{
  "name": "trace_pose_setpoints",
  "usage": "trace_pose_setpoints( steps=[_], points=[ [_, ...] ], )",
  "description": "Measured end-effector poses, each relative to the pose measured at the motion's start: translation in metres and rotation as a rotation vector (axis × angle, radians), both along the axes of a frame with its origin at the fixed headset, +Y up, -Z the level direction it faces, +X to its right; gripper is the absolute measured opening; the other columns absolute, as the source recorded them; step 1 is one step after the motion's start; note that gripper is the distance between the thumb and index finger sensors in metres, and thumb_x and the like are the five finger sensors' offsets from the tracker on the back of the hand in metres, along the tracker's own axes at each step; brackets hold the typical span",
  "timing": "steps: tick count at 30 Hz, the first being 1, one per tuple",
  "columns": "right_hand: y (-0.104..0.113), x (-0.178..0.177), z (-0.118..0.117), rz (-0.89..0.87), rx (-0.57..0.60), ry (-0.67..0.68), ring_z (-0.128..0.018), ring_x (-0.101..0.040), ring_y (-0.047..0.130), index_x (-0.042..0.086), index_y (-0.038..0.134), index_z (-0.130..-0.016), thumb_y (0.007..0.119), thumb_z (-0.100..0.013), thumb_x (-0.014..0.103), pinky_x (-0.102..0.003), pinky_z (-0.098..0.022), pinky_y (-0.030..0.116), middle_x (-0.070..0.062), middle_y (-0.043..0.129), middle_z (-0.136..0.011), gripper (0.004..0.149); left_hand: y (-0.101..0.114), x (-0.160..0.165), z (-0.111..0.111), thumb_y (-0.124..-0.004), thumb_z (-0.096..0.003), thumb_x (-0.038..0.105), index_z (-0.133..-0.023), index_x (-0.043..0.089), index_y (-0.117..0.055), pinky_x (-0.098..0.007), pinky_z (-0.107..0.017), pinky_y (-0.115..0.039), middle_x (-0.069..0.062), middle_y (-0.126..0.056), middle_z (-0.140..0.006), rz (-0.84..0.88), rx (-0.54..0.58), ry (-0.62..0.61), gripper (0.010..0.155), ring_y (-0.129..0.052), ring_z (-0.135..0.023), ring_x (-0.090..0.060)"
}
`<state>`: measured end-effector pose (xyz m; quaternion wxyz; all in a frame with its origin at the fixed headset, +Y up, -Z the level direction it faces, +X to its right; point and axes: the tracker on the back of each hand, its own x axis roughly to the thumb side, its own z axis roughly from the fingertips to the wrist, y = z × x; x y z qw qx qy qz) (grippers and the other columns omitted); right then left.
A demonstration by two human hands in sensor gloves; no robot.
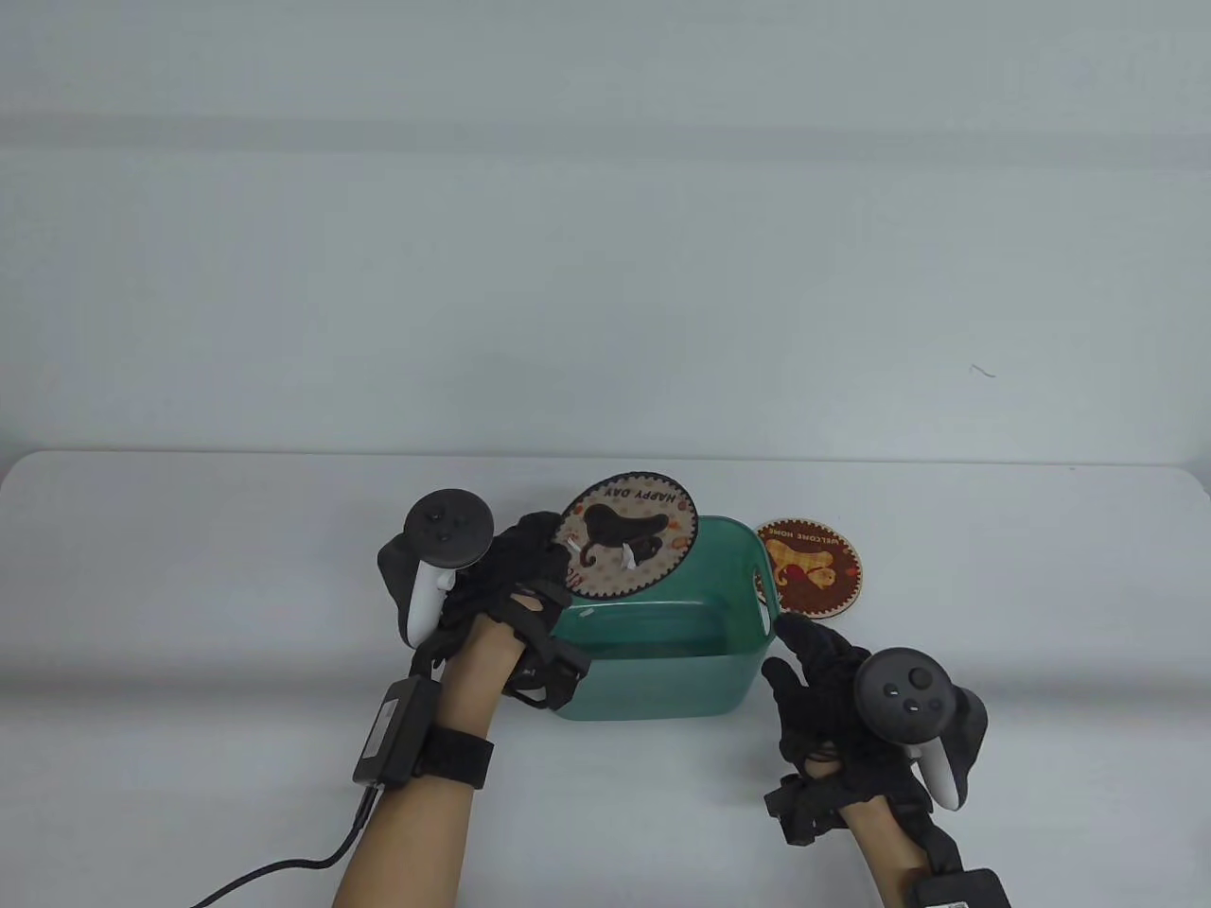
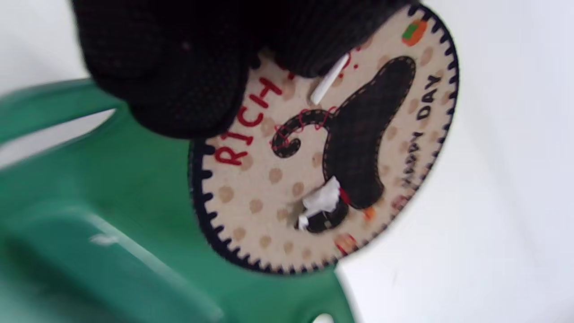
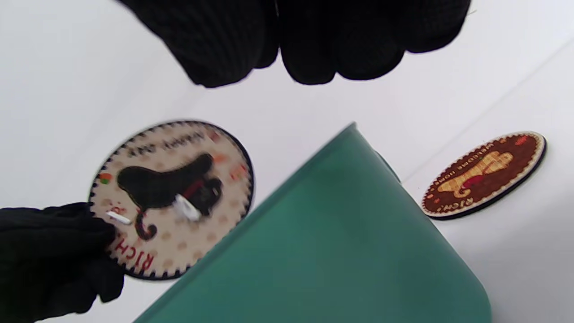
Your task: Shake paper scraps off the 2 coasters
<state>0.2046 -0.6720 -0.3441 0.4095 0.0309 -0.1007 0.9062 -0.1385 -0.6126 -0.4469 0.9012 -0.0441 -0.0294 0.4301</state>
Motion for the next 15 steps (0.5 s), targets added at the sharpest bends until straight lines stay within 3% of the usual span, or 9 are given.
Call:
trace_pose_setpoints(
  steps=[2,5,7,8,10,11,13,14,15],
  points=[
    [-0.009,0.001,0.003,0.019,-0.044,0.008,-0.076,-0.03,0.069,0.022,0.056,-0.09,0.077,-0.044,0.03,-0.045,-0.056,0.061,-0.009,0.064,-0.092,0.05,0.004,-0.001,0.003,-0.081,-0.0453,0.019,-0.086,0.011,-0.074,-0.037,-0.032,-0.089,-0.018,-0.083,-0.077,0.05,0.166,0.127,0.042,-0.1,-0.048,-0.034],
    [-0.014,0.004,0.004,0.073,-0.054,0.007,-0.076,-0.03,0.07,0.022,0.056,-0.09,0.076,-0.044,0.031,-0.045,-0.056,0.061,-0.009,0.064,-0.091,0.05,0.004,0.008,-0.002,-0.081,-0.0464,0.019,-0.087,0.01,-0.073,-0.038,-0.033,-0.088,-0.018,-0.082,-0.078,-0.063,-0.043,-0.049,0.042,-0.099,-0.049,-0.035],
    [-0.013,0.005,0.004,0.059,-0.056,0.006,-0.076,-0.029,0.07,0.022,0.056,-0.09,0.076,-0.045,0.031,-0.045,-0.056,0.061,-0.008,0.064,-0.091,0.05,0.008,0.005,0.002,-0.081,-0.0455,0.02,-0.086,0.012,-0.074,-0.037,-0.034,-0.089,-0.016,-0.083,-0.078,-0.05,0.133,0.089,0.042,-0.1,-0.05,-0.034],
    [-0.012,0.005,0.004,0.052,-0.056,0.006,-0.076,-0.029,0.07,0.023,0.056,-0.09,0.076,-0.045,0.031,-0.045,-0.057,0.061,-0.008,0.064,-0.091,0.05,0.008,0.005,0.0,-0.082,-0.0444,0.019,-0.085,0.01,-0.075,-0.039,-0.032,-0.09,-0.018,-0.085,-0.076,0.011,0.162,0.127,0.042,-0.1,-0.048,-0.036],
    [-0.012,0.004,0.005,0.051,-0.056,0.008,-0.076,-0.029,0.07,0.023,0.057,-0.09,0.076,-0.045,0.031,-0.045,-0.057,0.061,-0.008,0.065,-0.091,0.049,0.006,0.009,-0.003,-0.081,-0.0459,0.019,-0.086,0.011,-0.074,-0.038,-0.033,-0.089,-0.018,-0.083,-0.077,-0.043,-0.022,-0.003,0.041,-0.099,-0.049,-0.035],
    [-0.012,0.004,0.005,0.057,-0.056,0.011,-0.076,-0.029,0.07,0.023,0.056,-0.09,0.076,-0.045,0.031,-0.045,-0.057,0.061,-0.008,0.065,-0.091,0.05,0.008,0.009,-0.001,-0.081,-0.0469,0.02,-0.087,0.011,-0.073,-0.038,-0.035,-0.088,-0.017,-0.082,-0.079,-0.059,-0.013,-0.033,0.041,-0.098,-0.051,-0.036],
    [-0.012,0.002,0.005,0.07,-0.055,0.015,-0.076,-0.029,0.07,0.023,0.057,-0.09,0.076,-0.045,0.032,-0.045,-0.057,0.061,-0.008,0.065,-0.092,0.049,0.013,0.005,0.005,-0.082,-0.0443,0.02,-0.084,0.012,-0.076,-0.037,-0.032,-0.09,-0.017,-0.085,-0.076,0.014,0.252,0.169,0.041,-0.101,-0.048,-0.035],
    [-0.012,0.002,0.005,0.071,-0.055,0.016,-0.076,-0.029,0.07,0.023,0.056,-0.09,0.076,-0.045,0.032,-0.045,-0.057,0.061,-0.008,0.065,-0.092,0.049,0.012,0.007,0.0,-0.084,-0.0426,0.018,-0.082,0.009,-0.079,-0.039,-0.029,-0.091,-0.02,-0.088,-0.073,0.058,0.215,0.148,0.041,-0.102,-0.045,-0.037],
    [-0.012,0.001,0.004,0.072,-0.054,0.018,-0.076,-0.029,0.07,0.023,0.057,-0.09,0.076,-0.045,0.032,-0.045,-0.057,0.061,-0.008,0.065,-0.092,0.049,0.009,0.01,-0.003,-0.082,-0.045,0.019,-0.085,0.009,-0.076,-0.039,-0.031,-0.089,-0.019,-0.085,-0.076,0.019,0.044,0.033,0.041,-0.1,-0.047,-0.036]
  ],
)
